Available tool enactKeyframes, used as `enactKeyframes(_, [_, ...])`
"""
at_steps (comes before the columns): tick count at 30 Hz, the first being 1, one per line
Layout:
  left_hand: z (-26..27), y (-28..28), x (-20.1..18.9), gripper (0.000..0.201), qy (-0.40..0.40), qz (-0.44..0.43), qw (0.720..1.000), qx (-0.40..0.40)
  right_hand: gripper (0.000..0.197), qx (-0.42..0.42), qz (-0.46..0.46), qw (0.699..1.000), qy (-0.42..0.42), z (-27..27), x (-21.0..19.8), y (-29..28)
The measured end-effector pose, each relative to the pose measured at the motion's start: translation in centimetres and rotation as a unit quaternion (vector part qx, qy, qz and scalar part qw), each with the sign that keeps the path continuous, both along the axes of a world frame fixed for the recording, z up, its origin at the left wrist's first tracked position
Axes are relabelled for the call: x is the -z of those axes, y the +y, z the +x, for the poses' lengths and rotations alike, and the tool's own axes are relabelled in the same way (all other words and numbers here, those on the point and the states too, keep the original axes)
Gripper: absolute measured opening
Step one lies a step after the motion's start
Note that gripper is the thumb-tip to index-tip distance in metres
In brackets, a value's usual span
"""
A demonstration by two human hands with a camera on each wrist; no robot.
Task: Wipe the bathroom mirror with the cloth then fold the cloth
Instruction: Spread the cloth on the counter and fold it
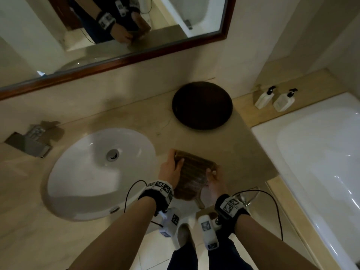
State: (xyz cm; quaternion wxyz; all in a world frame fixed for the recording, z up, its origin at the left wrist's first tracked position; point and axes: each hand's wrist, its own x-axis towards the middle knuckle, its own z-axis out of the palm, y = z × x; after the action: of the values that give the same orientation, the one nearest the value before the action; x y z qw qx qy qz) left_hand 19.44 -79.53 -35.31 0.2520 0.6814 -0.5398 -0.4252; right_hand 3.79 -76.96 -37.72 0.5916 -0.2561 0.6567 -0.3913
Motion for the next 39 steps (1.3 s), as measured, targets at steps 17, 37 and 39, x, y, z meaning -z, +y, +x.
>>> enactKeyframes(17, [-7.8,-10.2,-2.3,0.017,0.021,-0.080,0.991,-0.104,0.012,-0.068,-0.147,0.954,0.253,-6.9,-3.5,-13.1])
enactKeyframes(37, [-10.4,-21.2,1.4,0.011,-0.054,-0.017,0.972,-0.228,0.029,-0.254,-0.136,0.898,0.332,-9.5,-0.4,-27.7])
enactKeyframes(39, [-9.7,-22.1,1.8,0.017,-0.056,-0.005,0.971,-0.233,0.031,-0.255,-0.136,0.896,0.336,-8.9,-0.2,-28.6])
